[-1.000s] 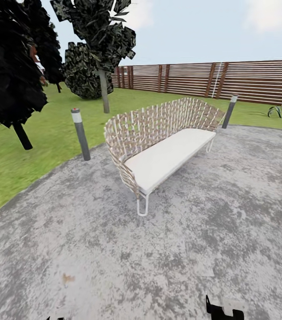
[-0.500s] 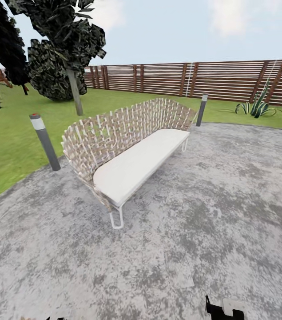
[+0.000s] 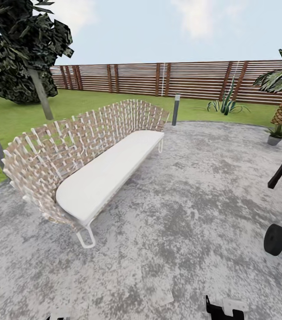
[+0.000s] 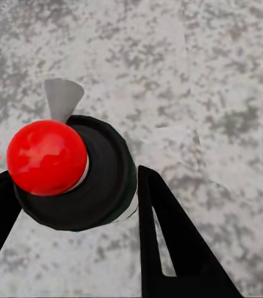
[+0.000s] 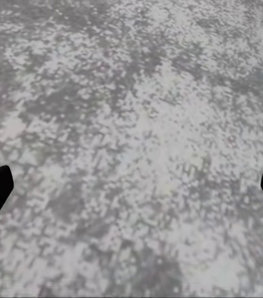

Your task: Pick up the pesticide atomizer in the garden and spray insectifuge to fully cover both potted plants in the garden.

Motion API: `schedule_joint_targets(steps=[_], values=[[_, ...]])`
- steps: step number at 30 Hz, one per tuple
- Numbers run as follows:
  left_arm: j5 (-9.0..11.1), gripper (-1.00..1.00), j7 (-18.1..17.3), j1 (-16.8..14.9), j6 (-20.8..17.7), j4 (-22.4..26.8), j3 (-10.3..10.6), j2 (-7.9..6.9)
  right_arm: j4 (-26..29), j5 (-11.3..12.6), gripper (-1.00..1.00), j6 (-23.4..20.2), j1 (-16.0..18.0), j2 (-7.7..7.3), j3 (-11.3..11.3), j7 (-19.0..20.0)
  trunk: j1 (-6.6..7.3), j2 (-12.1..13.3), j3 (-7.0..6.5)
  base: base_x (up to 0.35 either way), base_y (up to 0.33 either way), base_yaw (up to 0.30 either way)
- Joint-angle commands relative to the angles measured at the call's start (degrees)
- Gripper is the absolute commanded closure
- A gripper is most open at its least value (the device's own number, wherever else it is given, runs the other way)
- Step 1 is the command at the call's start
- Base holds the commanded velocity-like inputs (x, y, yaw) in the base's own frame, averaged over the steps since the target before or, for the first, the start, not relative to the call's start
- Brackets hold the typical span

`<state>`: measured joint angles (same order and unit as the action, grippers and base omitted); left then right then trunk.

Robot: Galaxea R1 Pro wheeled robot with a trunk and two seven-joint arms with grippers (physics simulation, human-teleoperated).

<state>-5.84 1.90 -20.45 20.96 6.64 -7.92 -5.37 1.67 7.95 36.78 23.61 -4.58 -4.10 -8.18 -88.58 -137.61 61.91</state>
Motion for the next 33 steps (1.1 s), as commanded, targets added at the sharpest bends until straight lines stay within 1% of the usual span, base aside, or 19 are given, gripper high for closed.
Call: schedule_joint_targets(steps=[1,13,19,24,33], values=[[-0.6,1.0,0.2,0.0,0.2,-0.1,-0.3,0.0,0.0,0.5,-1.0,0.1,0.0,0.01,-0.5,-0.1,-0.02,0.0,0.05,0.28,-0.168,-0.3],[-0.6,1.0,0.2,0.0,0.2,-0.1,-0.4,0.02,-0.1,0.5,-1.0,0.1,0.0,0.01,-0.5,-0.1,-0.02,0.0,0.05,0.28,-0.166,-0.3],[-0.6,1.0,0.2,0.0,0.2,-0.1,-0.4,0.01,-0.1,0.5,-1.0,0.1,0.0,0.01,-0.5,-0.1,-0.02,0.0,0.05,0.316,-0.055,-0.3],[-0.6,1.0,0.2,0.0,0.2,-0.1,-0.4,0.0,-0.1,0.5,-1.0,0.1,0.0,0.01,-0.5,-0.1,-0.02,0.0,0.05,0.336,0.075,-0.3],[-0.6,1.0,0.3,0.0,0.2,-0.1,-0.5,-0.06,-0.1,0.5,-1.0,0.1,0.0,0.01,-0.5,-0.1,-0.02,0.0,0.05,0.304,0.203,-0.3]])
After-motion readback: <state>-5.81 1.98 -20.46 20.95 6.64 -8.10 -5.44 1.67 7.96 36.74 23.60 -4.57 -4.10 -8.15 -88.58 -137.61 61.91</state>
